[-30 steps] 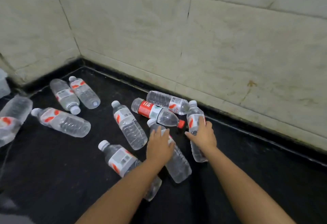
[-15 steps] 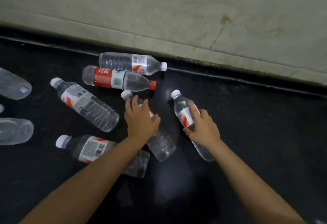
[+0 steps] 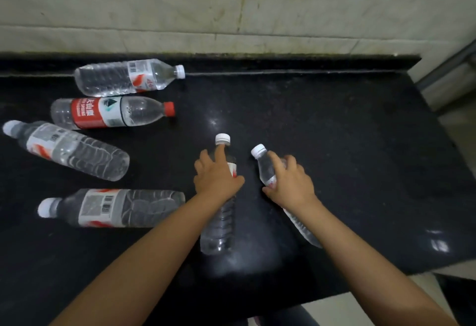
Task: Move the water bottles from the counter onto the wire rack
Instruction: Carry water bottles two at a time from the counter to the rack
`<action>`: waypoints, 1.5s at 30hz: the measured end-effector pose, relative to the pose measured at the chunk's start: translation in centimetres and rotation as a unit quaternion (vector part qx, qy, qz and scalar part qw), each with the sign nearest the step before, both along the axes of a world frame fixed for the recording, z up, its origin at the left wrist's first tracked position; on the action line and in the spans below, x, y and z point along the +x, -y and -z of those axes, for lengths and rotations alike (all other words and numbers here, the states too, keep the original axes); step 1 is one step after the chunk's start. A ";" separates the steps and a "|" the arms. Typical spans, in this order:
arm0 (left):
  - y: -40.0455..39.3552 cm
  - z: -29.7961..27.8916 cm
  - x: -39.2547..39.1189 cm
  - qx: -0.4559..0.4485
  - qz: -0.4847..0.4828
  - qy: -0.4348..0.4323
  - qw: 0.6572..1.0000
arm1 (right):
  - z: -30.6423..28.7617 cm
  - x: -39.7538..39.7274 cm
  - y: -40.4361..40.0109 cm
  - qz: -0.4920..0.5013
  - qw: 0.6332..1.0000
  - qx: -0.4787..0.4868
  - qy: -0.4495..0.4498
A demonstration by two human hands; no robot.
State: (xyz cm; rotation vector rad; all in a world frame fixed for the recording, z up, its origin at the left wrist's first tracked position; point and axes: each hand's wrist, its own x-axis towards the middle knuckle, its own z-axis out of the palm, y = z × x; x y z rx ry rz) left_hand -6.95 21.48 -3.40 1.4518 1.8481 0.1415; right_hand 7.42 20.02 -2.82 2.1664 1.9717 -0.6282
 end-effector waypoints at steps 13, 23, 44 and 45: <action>1.1 -0.8 1.7 0.046 -0.012 -0.075 0.996 | -1.1 2.0 0.7 -0.007 0.999 -0.010 -0.032; 4.8 -6.9 10.6 0.236 0.080 -0.071 0.966 | -6.1 10.9 5.5 0.038 0.970 0.173 -0.165; 12.2 -23.3 47.1 0.520 0.176 0.035 0.835 | -27.6 46.5 15.5 0.100 0.833 0.504 -0.205; 11.5 -24.0 48.7 0.529 0.177 0.042 0.829 | -28.5 47.9 15.1 0.098 0.828 0.515 -0.196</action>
